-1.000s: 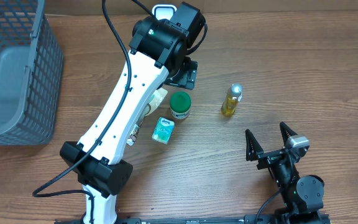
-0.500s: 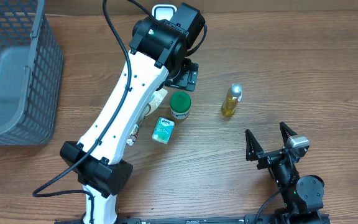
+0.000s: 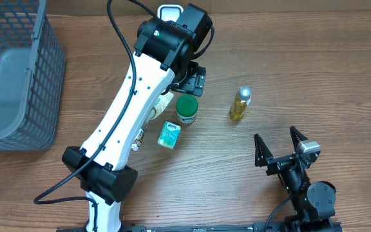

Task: Scan the item barcode
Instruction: 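Hover the left gripper above the green jar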

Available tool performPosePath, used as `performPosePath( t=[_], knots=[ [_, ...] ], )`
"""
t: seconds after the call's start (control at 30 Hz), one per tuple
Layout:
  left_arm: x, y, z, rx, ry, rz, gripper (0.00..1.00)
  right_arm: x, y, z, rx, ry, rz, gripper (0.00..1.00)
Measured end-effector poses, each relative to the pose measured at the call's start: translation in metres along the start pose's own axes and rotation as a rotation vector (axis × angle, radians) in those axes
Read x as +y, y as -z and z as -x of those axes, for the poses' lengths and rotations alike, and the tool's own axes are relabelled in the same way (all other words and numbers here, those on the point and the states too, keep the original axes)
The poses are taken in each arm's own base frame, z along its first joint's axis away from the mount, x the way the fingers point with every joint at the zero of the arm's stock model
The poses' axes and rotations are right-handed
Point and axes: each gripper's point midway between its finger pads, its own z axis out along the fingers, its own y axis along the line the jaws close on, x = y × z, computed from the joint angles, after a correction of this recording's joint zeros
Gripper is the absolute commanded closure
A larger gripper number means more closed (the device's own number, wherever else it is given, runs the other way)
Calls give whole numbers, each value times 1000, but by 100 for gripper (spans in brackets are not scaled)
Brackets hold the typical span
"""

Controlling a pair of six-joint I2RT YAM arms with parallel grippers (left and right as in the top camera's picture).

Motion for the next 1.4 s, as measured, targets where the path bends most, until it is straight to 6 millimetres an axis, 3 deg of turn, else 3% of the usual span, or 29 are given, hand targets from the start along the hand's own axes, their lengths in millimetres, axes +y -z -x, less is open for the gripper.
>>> performPosePath(
  t=[1.4],
  knots=[
    [-7, 0, -4, 19, 0, -41, 0, 0, 0, 0, 0, 0, 0, 0]
  ],
)
